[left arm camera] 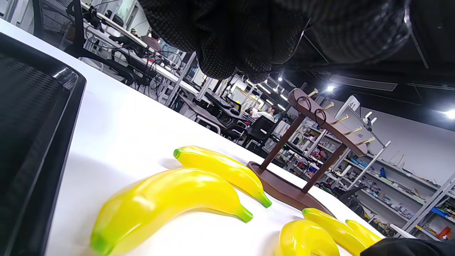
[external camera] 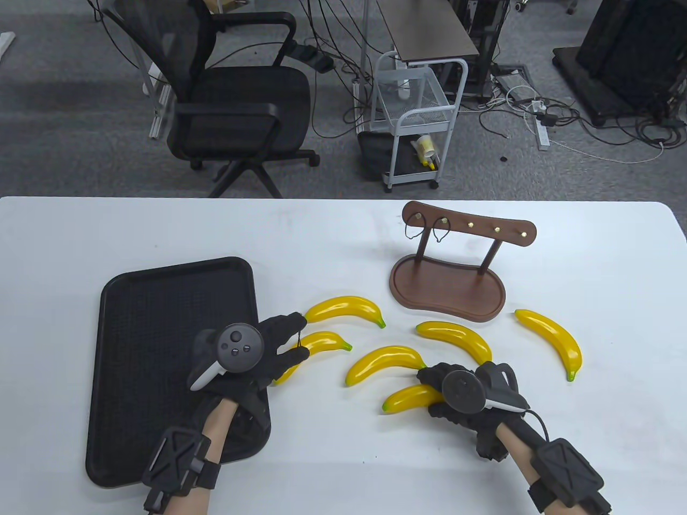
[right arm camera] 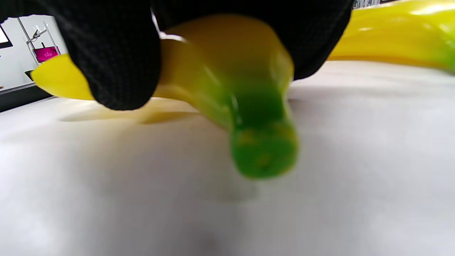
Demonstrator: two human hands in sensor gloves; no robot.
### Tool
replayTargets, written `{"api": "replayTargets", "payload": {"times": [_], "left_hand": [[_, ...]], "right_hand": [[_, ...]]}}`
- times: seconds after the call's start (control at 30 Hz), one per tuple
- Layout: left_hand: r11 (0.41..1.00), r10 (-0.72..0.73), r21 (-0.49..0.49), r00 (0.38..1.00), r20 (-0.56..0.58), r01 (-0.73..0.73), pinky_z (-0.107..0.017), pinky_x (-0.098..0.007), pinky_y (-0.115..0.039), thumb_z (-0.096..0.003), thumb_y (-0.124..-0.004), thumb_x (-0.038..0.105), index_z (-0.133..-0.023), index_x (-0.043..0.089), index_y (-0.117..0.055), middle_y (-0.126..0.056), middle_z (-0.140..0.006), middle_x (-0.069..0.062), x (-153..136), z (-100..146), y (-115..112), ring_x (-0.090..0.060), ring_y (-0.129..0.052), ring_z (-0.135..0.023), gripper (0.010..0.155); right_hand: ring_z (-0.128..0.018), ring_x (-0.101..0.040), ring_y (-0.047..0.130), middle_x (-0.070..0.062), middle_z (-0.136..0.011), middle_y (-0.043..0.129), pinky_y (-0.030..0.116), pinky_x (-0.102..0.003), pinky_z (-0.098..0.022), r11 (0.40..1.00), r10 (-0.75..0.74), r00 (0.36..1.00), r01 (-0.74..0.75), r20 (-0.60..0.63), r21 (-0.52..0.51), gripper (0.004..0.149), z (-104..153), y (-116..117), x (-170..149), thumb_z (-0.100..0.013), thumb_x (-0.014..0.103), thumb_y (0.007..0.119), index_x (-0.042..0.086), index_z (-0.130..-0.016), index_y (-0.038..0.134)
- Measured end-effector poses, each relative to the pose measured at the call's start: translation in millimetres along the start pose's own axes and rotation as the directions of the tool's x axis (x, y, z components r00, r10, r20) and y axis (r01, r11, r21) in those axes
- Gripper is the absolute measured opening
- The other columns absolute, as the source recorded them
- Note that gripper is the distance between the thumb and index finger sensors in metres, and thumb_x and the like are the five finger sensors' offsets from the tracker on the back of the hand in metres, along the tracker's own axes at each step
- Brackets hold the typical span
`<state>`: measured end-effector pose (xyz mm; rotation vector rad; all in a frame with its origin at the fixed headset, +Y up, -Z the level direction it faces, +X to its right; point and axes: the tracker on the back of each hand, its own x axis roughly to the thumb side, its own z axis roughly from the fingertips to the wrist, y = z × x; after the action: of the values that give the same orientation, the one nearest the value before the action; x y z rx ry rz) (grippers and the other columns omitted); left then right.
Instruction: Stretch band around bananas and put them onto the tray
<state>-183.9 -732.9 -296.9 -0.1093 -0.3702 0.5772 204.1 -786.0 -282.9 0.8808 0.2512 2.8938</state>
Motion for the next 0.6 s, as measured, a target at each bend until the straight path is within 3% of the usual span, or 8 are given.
{"api": "replayTargets", "payload": {"times": [0.6], "left_hand": [[1.000, -0.006, -0.004, 1.000, -0.006, 0.006, -0.086, -0.044, -0.051, -0.0499, -0.065, 0.057, -0.109, 0.030, -0.053, -0.067, -0.117, 0.006, 0.0, 0.4, -0.6, -0.022, -0.067, -0.113, 0.066]], "right_hand": [[-0.079, -0.033, 0.086, -0.011, -0.099, 0.076, 0.080, -0.048, -0.053, 0.993, -0.010, 1.000, 0.013, 0.022, -0.120, 0.069, -36.1, -42.8, 10.6, -0.045, 0.040, 0.090, 0.016, -0.104, 0.062]]}}
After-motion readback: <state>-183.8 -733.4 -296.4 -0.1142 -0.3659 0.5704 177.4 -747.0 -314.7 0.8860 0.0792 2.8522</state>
